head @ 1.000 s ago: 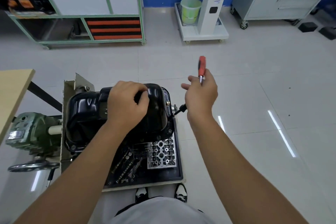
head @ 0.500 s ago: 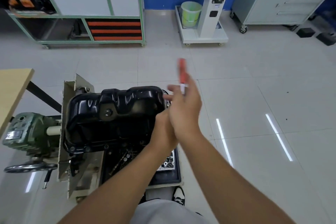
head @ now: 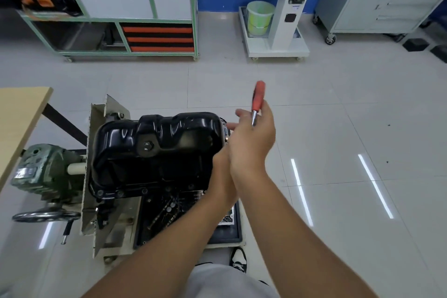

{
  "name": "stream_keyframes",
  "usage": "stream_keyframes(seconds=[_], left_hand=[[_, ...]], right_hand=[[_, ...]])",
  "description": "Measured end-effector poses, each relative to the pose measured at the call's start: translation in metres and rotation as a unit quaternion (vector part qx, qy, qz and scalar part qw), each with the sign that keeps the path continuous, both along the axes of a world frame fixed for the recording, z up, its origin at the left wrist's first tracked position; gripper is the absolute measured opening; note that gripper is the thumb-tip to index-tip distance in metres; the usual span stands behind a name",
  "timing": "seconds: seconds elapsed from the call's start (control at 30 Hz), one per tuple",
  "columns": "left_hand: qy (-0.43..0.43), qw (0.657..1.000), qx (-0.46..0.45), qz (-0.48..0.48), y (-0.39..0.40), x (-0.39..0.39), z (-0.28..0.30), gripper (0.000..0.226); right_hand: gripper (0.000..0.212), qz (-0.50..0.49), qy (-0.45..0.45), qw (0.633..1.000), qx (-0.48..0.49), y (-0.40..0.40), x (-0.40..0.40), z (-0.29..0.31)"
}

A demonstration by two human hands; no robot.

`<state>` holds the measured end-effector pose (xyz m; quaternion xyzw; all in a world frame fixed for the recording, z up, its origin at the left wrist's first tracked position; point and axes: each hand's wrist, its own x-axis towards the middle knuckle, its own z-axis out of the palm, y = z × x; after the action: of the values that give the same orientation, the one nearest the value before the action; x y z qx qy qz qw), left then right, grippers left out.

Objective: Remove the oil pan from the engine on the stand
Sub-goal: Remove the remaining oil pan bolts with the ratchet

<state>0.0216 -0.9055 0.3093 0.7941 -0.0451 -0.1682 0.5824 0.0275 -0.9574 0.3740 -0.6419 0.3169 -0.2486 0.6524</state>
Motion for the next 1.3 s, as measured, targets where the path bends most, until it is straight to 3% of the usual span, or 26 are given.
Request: stream_keyframes(seconds=[0.03, 0.07, 0.1, 0.17, 0.2, 0.23, 0.27, 0.3, 0.37, 0.4, 0.47, 0.5, 0.57, 0.6, 0.67, 0.7, 0.73, 0.9, 1.0, 1.07, 1.17, 1.3], left_hand=[[-0.042, 0.999, 0.029, -0.014, 0.001, -0.008, -0.004, 0.029], [-0.083, 0.995, 0.06, -0.017, 0.005, -0.014, -0.005, 0.026], [-0.083, 0.995, 0.05, 0.002, 0.005, -0.014, -0.005, 0.023], [-0.102, 0.99, 0.093, -0.019, 0.003, -0.004, -0.004, 0.028], [-0.098, 0.988, 0.11, -0.038, 0.003, 0.0, 0.001, 0.027], [-0.105, 0.985, 0.123, -0.056, 0.003, 0.006, 0.001, 0.021], [-0.114, 0.983, 0.126, -0.07, 0.005, 0.008, 0.003, 0.018], [-0.12, 0.983, 0.118, -0.073, 0.007, 0.01, 0.002, 0.022], [-0.106, 0.988, 0.092, -0.07, 0.011, 0.009, -0.005, 0.025], [-0.086, 0.993, 0.054, -0.054, 0.013, 0.005, -0.003, 0.025], [-0.076, 0.996, 0.01, -0.039, 0.009, -0.003, -0.003, 0.024], [-0.105, 0.993, 0.023, -0.038, 0.006, -0.002, -0.003, 0.021], [-0.11, 0.993, 0.021, -0.035, 0.004, 0.005, -0.005, 0.03], [-0.1, 0.994, 0.021, -0.043, 0.005, 0.008, -0.005, 0.034], [-0.095, 0.993, 0.037, -0.056, 0.007, 0.013, -0.004, 0.03], [-0.095, 0.993, 0.042, -0.05, 0.007, 0.013, -0.003, 0.028], [-0.091, 0.995, 0.03, -0.04, 0.007, 0.013, -0.002, 0.028], [-0.13, 0.988, 0.027, -0.075, 0.011, 0.019, 0.008, 0.04], [-0.212, 0.967, 0.026, -0.136, 0.02, 0.026, 0.015, 0.031], [-0.222, 0.957, 0.004, -0.188, 0.028, 0.03, 0.019, 0.023], [-0.239, 0.934, 0.0, -0.266, 0.04, 0.034, 0.024, 0.022], [-0.278, 0.924, 0.026, -0.261, 0.043, 0.038, 0.026, 0.022]], right_hand=[[0.039, 0.048, 0.001, 0.999, -0.018, -0.002, 0.0, -0.006], [0.042, 0.162, 0.012, 0.986, -0.043, -0.009, 0.003, -0.007], [0.045, 0.311, 0.03, 0.948, -0.056, -0.019, 0.004, -0.001], [0.052, 0.54, 0.075, 0.836, -0.059, -0.04, 0.004, 0.016], [0.053, 0.592, 0.093, 0.798, -0.062, -0.046, 0.005, 0.021], [0.054, 0.604, 0.097, 0.788, -0.066, -0.048, 0.006, 0.023], [0.053, 0.578, 0.09, 0.808, -0.068, -0.046, 0.006, 0.025], [0.052, 0.514, 0.077, 0.851, -0.073, -0.038, 0.005, 0.025], [0.052, 0.279, 0.048, 0.959, -0.025, -0.016, 0.001, 0.016], [0.056, 0.138, 0.015, 0.988, 0.067, -0.01, -0.002, 0.013], [0.072, -0.058, -0.071, 0.974, 0.208, -0.012, -0.007, 0.012], [0.086, -0.094, -0.057, 0.973, 0.201, -0.018, -0.009, 0.011], [0.099, -0.069, 0.049, 0.996, 0.022, -0.04, -0.019, 0.005], [0.085, -0.029, 0.11, 0.986, -0.119, -0.05, -0.027, 0.004], [0.03, 0.037, 0.171, 0.908, -0.382, -0.065, -0.041, 0.004], [0.027, 0.086, 0.182, 0.866, -0.458, -0.071, -0.046, 0.005], [0.038, 0.137, 0.187, 0.843, -0.485, -0.075, -0.052, 0.003], [0.045, 0.268, 0.262, 0.833, -0.408, -0.082, -0.058, 0.016], [0.042, 0.345, 0.244, 0.889, -0.175, -0.079, -0.044, 0.027], [0.04, 0.36, 0.243, 0.898, -0.072, -0.077, -0.037, 0.032], [0.037, 0.364, 0.261, 0.892, -0.059, -0.076, -0.029, 0.031], [0.046, 0.39, 0.247, 0.886, -0.042, -0.075, -0.027, 0.026]])
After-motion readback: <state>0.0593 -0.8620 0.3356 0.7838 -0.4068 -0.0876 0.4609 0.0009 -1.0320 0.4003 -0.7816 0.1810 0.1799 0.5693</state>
